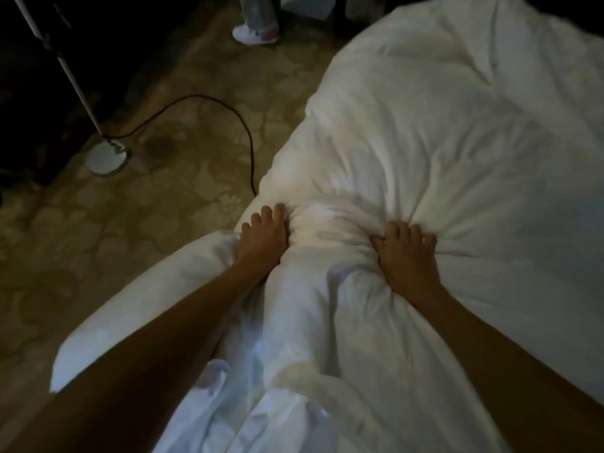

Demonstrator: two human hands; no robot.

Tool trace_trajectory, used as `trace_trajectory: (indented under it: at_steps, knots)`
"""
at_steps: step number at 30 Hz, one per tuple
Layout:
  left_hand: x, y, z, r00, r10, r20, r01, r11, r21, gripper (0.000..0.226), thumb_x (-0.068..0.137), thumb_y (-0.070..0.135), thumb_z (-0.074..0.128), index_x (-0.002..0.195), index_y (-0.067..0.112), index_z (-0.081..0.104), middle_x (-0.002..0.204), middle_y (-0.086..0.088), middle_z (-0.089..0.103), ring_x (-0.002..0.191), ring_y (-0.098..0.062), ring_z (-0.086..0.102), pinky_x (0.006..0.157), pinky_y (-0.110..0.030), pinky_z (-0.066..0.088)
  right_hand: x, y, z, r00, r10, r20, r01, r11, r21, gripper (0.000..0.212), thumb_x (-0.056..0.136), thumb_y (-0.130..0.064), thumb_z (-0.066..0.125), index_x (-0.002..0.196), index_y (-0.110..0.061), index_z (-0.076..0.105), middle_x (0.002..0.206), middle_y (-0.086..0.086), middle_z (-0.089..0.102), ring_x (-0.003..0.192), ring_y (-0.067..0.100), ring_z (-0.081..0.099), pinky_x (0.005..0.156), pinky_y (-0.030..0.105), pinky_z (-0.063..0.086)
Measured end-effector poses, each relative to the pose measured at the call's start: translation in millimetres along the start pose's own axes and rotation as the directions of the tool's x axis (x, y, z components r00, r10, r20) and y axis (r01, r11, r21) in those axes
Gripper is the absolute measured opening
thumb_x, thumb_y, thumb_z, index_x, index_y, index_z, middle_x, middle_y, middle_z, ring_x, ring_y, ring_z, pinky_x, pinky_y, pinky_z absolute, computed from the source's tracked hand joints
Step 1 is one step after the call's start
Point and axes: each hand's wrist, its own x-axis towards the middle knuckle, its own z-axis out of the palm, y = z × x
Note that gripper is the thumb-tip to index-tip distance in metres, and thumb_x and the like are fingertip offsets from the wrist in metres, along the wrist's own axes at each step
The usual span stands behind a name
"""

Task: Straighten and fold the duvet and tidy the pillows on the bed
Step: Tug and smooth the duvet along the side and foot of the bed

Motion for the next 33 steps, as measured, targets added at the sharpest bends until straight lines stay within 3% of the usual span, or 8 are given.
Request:
trace_trajectory:
  at_steps: [4,10,15,18,22,25,29,33]
  knots:
    - [0,-5,1,0.999,0.026,-0.02,-0.028,0.996,-0.086,0.044,0.096,0.025,0.037,0.137,0.013,0.029,0.125,-0.018,0.045,0.109,-0.038,0.049,0.089,-0.051,0.039,3,-4,14,0.997,-0.006,-0.081,0.007,1.0,0.01,0.038,0.098,-0.046,0.036,0.095,-0.012,0.053,0.088,0.014,0.057,0.084,0.032,0.053,0.072,0.045,0.036]
    - [-26,-13,-29,0.98,-0.037,0.197,0.07,0.985,-0.159,0.082,0.083,0.047,0.053,0.146,0.022,0.007,0.139,-0.015,0.034,0.123,-0.04,0.04,0.102,-0.057,0.031,18,-50,-32,0.967,0.075,-0.244,0.049,0.882,0.468,0.046,0.086,-0.041,0.04,0.109,-0.006,0.06,0.101,0.018,0.061,0.093,0.038,0.057,0.081,0.047,0.043]
    - [-68,-45,-50,0.908,-0.125,0.4,0.081,0.989,0.125,0.098,0.079,0.06,0.051,0.149,0.015,0.0,0.147,-0.025,0.026,0.132,-0.051,0.025,0.107,-0.063,0.017,30,-140,-78,0.903,-0.402,-0.151,0.43,0.851,0.301,0.074,0.077,-0.054,0.055,0.141,-0.021,0.039,0.142,0.011,0.043,0.127,0.033,0.04,0.104,0.05,0.027]
    - [-59,-91,-51,0.838,-0.168,0.519,0.128,0.985,0.112,0.076,0.08,0.055,0.054,0.137,0.01,0.032,0.136,-0.019,0.044,0.122,-0.046,0.042,0.103,-0.058,0.032,26,-174,-78,0.849,-0.519,-0.102,0.529,0.834,0.159,0.063,0.08,-0.048,0.052,0.137,-0.023,0.044,0.142,0.011,0.045,0.132,0.033,0.039,0.11,0.053,0.022]
    - [-36,-134,-74,0.827,0.148,0.543,-0.113,0.989,-0.096,0.043,0.087,0.029,0.061,0.124,0.009,0.052,0.126,-0.013,0.057,0.114,-0.031,0.056,0.094,-0.034,0.044,25,-196,-82,0.803,-0.59,-0.085,0.596,0.8,0.077,0.019,0.086,-0.031,0.053,0.095,-0.018,0.065,0.09,0.008,0.065,0.089,0.031,0.063,0.093,0.052,0.038]
    - [-16,-174,-105,0.761,0.29,0.581,-0.122,0.943,-0.31,0.047,0.089,0.024,0.061,0.132,0.014,0.049,0.131,-0.01,0.054,0.118,-0.027,0.054,0.091,-0.032,0.045,34,-214,-107,0.773,-0.634,-0.013,0.634,0.773,0.002,0.018,0.085,-0.018,0.06,0.101,-0.023,0.066,0.084,0.006,0.06,0.059,0.027,0.06,0.062,0.039,0.048]
    - [46,-222,-165,0.79,0.485,0.376,-0.365,0.864,-0.348,0.032,0.085,0.016,0.063,0.116,0.008,0.06,0.109,-0.011,0.063,0.1,-0.027,0.061,0.083,-0.037,0.049,82,-234,-163,0.8,-0.561,-0.212,0.571,0.821,-0.016,0.014,0.084,-0.016,0.059,0.095,-0.014,0.067,0.067,0.012,0.058,0.037,0.027,0.052,0.035,0.027,0.038]
    - [100,-237,-193,0.893,0.443,0.075,-0.41,0.871,-0.27,0.021,0.083,0.02,0.062,0.104,0.014,0.064,0.098,-0.012,0.067,0.086,-0.026,0.061,0.069,-0.03,0.044,125,-245,-195,0.944,-0.271,-0.187,0.285,0.957,0.054,0.018,0.093,-0.024,0.057,0.089,-0.007,0.063,0.067,0.016,0.063,0.053,0.033,0.061,0.049,0.031,0.039]
